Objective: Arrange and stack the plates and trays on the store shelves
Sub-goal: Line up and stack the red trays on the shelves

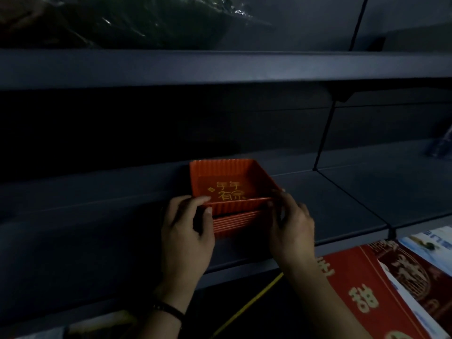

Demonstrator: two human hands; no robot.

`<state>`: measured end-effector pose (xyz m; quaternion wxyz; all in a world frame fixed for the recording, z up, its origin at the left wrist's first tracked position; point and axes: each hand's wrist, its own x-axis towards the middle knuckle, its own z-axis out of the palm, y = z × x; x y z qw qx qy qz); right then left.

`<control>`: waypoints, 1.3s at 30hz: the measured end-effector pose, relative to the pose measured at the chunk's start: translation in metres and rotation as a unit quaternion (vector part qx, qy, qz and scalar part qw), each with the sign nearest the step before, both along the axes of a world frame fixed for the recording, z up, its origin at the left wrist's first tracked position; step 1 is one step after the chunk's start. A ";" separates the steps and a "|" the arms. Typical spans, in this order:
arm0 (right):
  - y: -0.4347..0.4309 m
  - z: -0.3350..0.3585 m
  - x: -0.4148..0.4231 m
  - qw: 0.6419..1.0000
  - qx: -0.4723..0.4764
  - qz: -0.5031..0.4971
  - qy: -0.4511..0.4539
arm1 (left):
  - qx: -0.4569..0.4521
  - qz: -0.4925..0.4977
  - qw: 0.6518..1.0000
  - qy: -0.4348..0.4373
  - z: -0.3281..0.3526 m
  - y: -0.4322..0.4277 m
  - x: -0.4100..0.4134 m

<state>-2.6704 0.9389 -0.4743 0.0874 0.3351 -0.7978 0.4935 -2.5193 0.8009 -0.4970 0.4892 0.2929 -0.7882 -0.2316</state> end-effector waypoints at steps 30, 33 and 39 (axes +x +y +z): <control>-0.079 0.000 0.158 0.974 0.052 0.207 0.070 | 0.033 0.040 0.989 -0.141 0.018 -0.065 0.200; -0.099 0.002 0.212 0.960 0.034 0.277 0.008 | 0.059 0.077 0.982 -0.163 0.009 -0.084 0.255; -0.136 0.003 0.307 0.908 0.097 0.408 0.008 | 0.081 0.163 0.969 -0.167 0.011 -0.113 0.344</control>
